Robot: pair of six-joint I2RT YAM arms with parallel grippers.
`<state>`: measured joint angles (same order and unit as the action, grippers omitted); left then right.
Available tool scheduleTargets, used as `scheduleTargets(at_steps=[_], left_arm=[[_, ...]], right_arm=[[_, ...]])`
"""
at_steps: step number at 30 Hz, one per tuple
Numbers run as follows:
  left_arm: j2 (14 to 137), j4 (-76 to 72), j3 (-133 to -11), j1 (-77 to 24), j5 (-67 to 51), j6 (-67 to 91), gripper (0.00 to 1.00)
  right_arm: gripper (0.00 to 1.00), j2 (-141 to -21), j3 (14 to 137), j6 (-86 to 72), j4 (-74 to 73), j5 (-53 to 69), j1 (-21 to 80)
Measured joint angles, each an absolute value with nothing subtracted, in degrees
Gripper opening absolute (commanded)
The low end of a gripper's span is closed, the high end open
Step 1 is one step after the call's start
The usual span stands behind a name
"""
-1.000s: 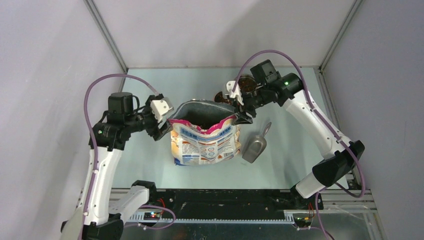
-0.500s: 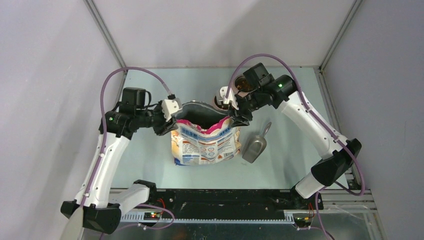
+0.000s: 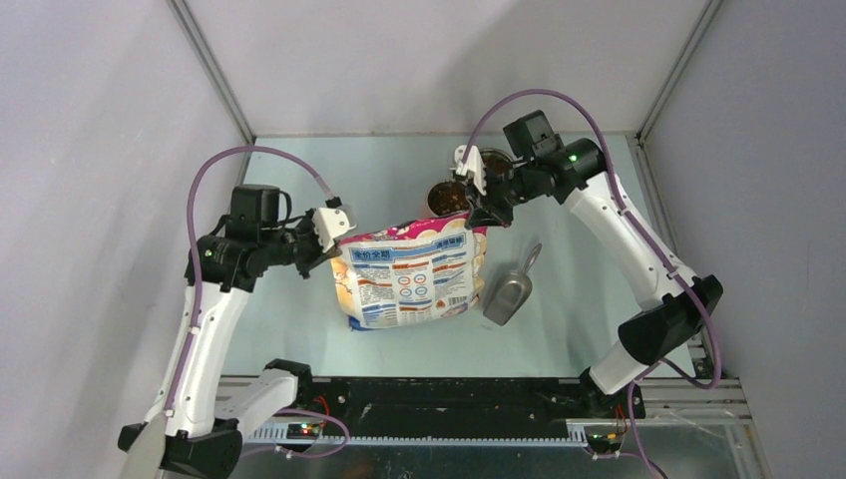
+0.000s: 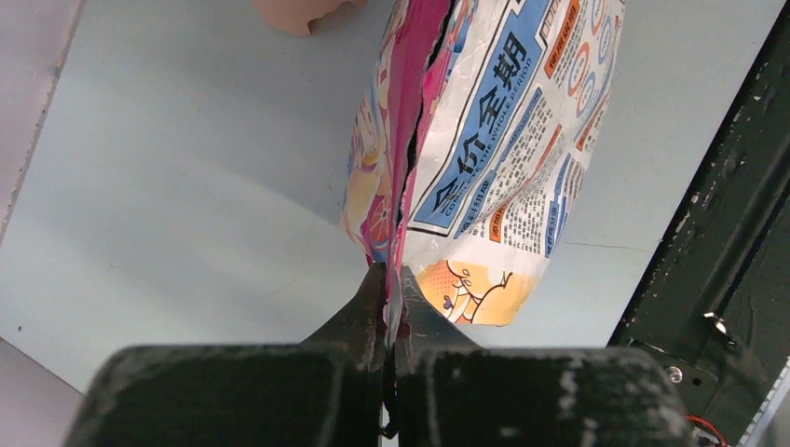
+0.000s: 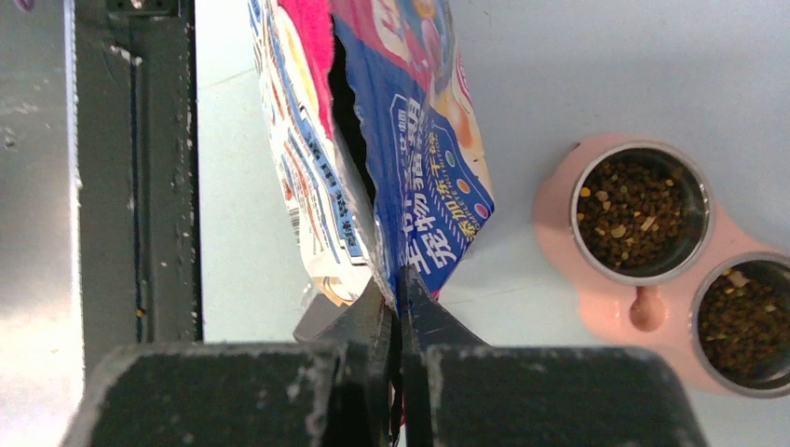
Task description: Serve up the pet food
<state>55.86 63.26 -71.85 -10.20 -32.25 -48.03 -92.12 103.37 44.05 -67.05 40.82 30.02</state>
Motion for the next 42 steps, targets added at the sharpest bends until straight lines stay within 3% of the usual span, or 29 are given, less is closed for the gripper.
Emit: scheduleTargets(at_steps=[18,24,29,38,42], left_arm=[[56.1,63.7,-71.9,-9.3,-33.3,-45.1,0.0],[56.1,64.3,-71.9,-9.2,-33.7,-45.1,0.0],[56.1,64.3,-71.9,-9.1,-33.8,-44.5,0.0],[56.1,64.2,-71.9,-9.0,-33.8,-43.4,0.0],[56.1,64.3,-72.0,-9.0,-33.7,-42.9,0.0]], right_arm=[[0.01,-90.2,100.7,37.1,-62.0,35.6,31.8],[0.4,-90.2,100.8,40.6,-62.8,36.2,32.7],[0.51,-90.8,103.0,43.6,-64.5,36.2,36.1],[0.55,-98.4,111.1,43.7,-65.0,38.5,41.0],[0.4,-100.7,112.3,42.8,-64.3,38.6,42.0]])
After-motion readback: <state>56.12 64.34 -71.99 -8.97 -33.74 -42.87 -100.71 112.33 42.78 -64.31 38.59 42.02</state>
